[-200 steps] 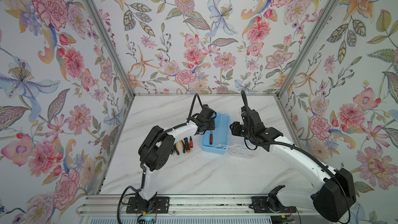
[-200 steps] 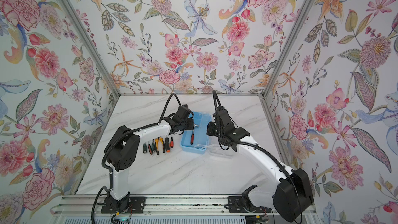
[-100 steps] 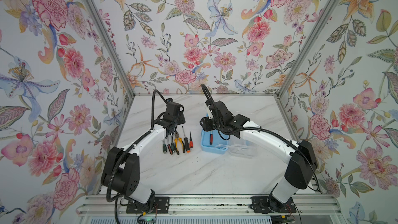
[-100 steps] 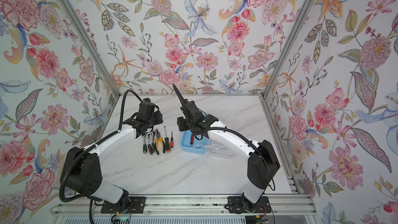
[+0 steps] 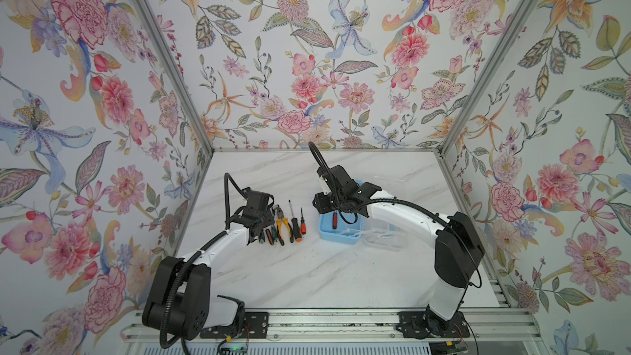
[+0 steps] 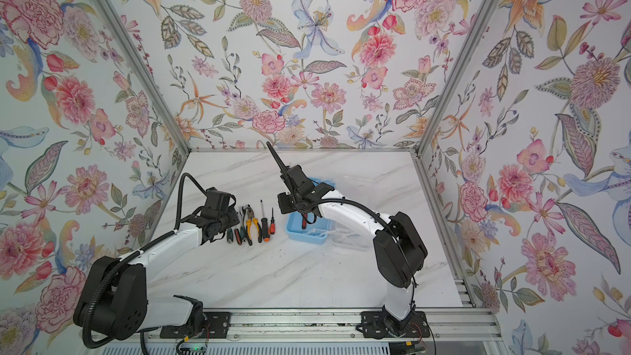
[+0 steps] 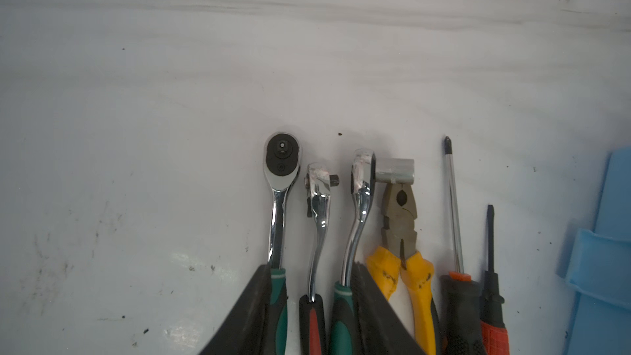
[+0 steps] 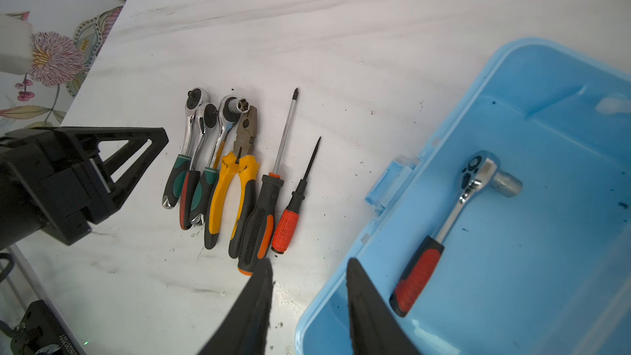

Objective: Pack the tool kit
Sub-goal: 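Return the left gripper to the tools and grasp the green-handled ratchet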

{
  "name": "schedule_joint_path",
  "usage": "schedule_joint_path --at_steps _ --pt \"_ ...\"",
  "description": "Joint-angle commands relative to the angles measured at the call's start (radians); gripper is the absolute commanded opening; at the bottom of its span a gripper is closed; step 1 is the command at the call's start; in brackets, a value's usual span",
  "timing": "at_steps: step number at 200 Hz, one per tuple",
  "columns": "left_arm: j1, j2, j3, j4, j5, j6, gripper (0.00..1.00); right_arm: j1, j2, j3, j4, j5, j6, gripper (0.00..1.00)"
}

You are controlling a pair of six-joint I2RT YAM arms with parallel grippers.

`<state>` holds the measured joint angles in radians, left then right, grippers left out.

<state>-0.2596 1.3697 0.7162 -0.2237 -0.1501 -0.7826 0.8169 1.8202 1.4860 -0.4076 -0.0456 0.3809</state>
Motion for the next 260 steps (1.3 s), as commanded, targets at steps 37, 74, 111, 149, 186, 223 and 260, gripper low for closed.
schedule_joint_path --at_steps 37,74,111,149,186,223,260 --pt "0.048 0.084 -0.033 0.097 -0.052 0.025 0.37 -0.023 0.010 0.031 -0.014 -0.029 -0.018 0.33" --pt "0.071 0.184 -0.024 0.184 -0.039 0.033 0.34 -0.032 0.005 0.025 -0.015 -0.037 -0.009 0.33" --pt "0.073 0.267 0.003 0.194 -0.030 0.037 0.32 -0.038 0.002 0.020 -0.013 -0.041 -0.004 0.33" --pt "0.072 0.285 0.023 0.185 -0.048 0.051 0.30 -0.039 0.011 0.025 -0.014 -0.048 0.001 0.33" --pt "0.073 0.288 0.019 0.180 -0.055 0.057 0.22 -0.043 0.009 0.025 -0.014 -0.049 0.000 0.33" --pt "0.072 0.233 0.021 0.146 -0.088 0.074 0.00 -0.042 0.005 0.022 -0.012 -0.060 0.003 0.33" --pt "0.050 0.084 0.100 0.048 -0.092 0.099 0.00 -0.041 -0.019 0.006 0.012 -0.074 0.014 0.32"
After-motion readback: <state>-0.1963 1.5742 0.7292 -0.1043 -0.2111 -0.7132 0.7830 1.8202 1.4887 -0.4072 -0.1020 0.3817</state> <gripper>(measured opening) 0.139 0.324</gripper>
